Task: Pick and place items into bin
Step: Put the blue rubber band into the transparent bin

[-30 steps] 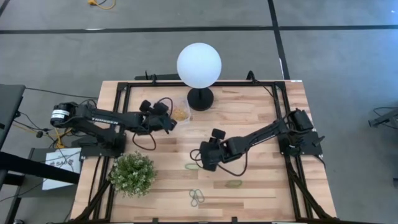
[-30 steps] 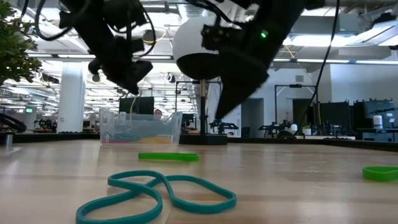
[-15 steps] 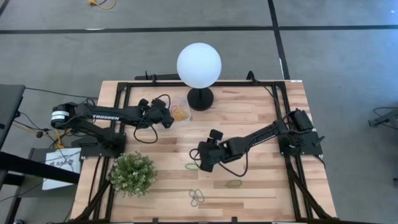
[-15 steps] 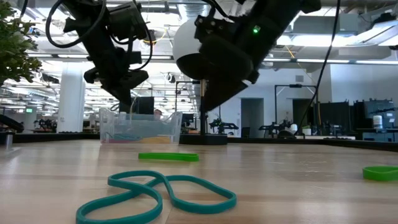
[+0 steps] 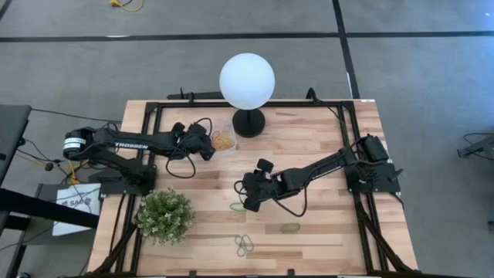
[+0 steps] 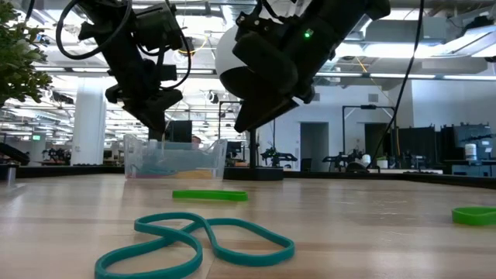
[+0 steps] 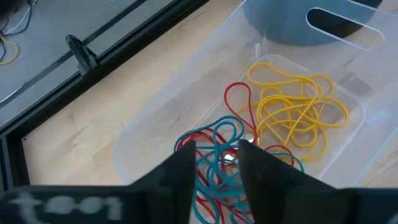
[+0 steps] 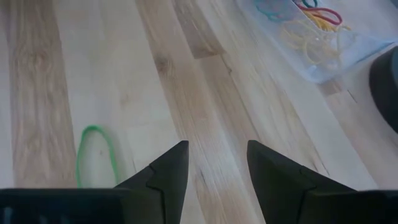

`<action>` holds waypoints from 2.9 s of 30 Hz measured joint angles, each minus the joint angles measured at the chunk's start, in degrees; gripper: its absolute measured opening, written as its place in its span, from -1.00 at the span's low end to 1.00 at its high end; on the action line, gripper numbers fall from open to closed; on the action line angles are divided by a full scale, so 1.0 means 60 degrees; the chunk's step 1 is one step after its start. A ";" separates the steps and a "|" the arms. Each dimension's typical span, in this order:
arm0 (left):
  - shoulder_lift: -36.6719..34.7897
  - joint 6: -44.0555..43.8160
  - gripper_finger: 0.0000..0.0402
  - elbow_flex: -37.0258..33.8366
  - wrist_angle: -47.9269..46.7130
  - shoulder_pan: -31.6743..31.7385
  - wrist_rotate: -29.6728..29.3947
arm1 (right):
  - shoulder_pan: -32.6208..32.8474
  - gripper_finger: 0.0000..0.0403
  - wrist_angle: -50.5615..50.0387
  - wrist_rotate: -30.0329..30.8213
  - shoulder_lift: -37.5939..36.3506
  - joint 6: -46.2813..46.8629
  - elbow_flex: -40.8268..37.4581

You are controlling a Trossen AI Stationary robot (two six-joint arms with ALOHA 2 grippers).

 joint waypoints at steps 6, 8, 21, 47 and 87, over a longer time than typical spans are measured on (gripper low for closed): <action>0.0000 0.0088 -0.22 0.0000 0.0206 -0.0090 0.0011 | -0.0051 -0.22 0.0200 -0.0004 0.0000 0.0000 0.0000; 0.0000 0.0261 -0.19 0.0000 0.0447 -0.0096 0.0034 | -0.0062 -0.23 0.0222 -0.0004 0.0000 0.0000 0.0000; 0.0000 0.0346 -0.18 0.0000 0.0827 -0.0095 0.0138 | -0.0127 -0.23 0.0829 -0.0004 0.0000 0.0004 -0.0003; 0.0000 0.0554 -0.18 0.0000 0.0753 -0.0095 0.0514 | -0.0127 -0.23 0.1856 -0.0004 0.0000 0.0007 -0.0004; 0.0000 0.3665 -0.18 -0.0002 0.5008 -0.2368 0.5150 | -0.0189 -0.24 0.2317 -0.0004 -0.0007 -0.0076 -0.0007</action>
